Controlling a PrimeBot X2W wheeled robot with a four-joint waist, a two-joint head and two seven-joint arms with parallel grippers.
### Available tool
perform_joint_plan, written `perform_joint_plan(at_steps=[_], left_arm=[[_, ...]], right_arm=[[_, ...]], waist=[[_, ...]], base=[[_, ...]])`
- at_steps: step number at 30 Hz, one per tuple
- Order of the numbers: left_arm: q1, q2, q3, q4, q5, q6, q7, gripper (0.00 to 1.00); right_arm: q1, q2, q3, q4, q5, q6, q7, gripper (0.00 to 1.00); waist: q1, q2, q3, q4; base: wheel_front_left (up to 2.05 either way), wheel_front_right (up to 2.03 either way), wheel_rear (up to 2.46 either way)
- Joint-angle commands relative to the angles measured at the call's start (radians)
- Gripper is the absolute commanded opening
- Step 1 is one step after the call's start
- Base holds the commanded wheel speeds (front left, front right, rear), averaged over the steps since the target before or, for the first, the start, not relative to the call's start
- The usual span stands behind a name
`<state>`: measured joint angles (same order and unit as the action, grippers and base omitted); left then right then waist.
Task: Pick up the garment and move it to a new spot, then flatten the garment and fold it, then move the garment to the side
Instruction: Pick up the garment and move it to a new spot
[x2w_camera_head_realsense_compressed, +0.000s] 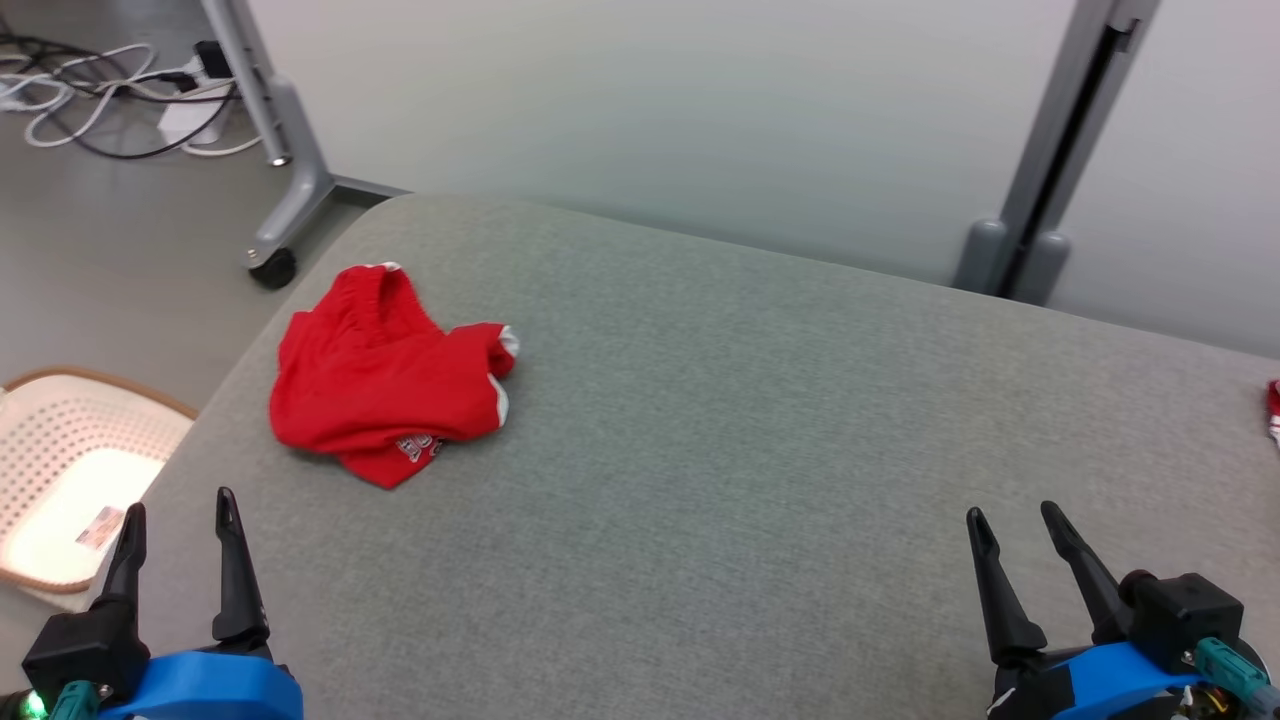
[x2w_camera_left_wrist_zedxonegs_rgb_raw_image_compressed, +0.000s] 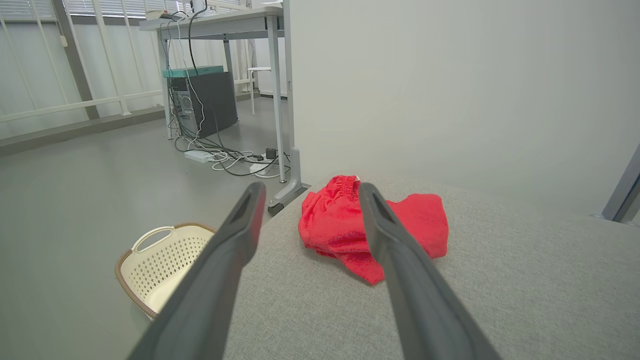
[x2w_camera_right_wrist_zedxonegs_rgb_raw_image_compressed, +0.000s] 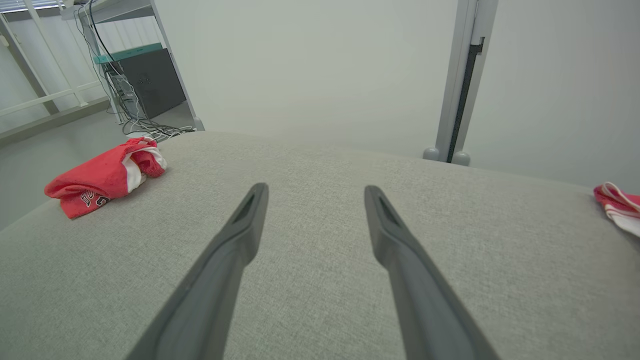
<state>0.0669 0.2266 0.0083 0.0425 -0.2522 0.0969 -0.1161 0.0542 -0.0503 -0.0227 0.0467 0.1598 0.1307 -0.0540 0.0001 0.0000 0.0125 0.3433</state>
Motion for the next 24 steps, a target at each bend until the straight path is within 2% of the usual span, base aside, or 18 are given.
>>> perform_joint_plan(at_steps=[1, 7, 12, 18, 24], left_arm=[[0.003, 0.007, 0.0, -0.004, -0.001, 0.004, -0.001, 1.0], [0.017, 0.013, 0.01, -0.009, -0.01, 0.013, 0.001, 1.0], [0.031, 0.021, 0.021, -0.013, -0.018, 0.017, 0.003, 1.0], [0.012, 0.025, 0.027, -0.016, -0.027, 0.023, 0.007, 1.0], [-0.102, 0.054, 0.032, 0.014, -0.038, 0.0, 0.003, 1.0]], right_arm=[[-0.008, 0.0, 0.0, 0.0, -0.002, 0.0, -0.002, 1.0], [-0.011, 0.0, 0.007, 0.01, 0.003, 0.0, -0.004, 1.0], [-0.009, -0.001, 0.019, 0.018, 0.005, 0.0, -0.003, 1.0], [-0.011, -0.001, 0.028, 0.018, -0.001, 0.0, 0.003, 1.0], [-0.032, -0.001, 0.02, -0.008, -0.028, 0.0, 0.017, 1.0]], waist=[[-0.0001, 0.0, 0.013, 0.022], [-0.0001, 0.0, 0.007, 0.073], [-0.0001, 0.0, 0.002, 0.086], [-0.0001, 0.0, 0.007, 0.067], [-0.0001, 0.0, 0.045, 0.022]], base=[[0.0, 0.0, 0.0], [0.0, 0.0, 0.0], [0.0, 0.0, 0.0], [0.0, 0.0, 0.0], [0.0, 0.0, 0.0]])
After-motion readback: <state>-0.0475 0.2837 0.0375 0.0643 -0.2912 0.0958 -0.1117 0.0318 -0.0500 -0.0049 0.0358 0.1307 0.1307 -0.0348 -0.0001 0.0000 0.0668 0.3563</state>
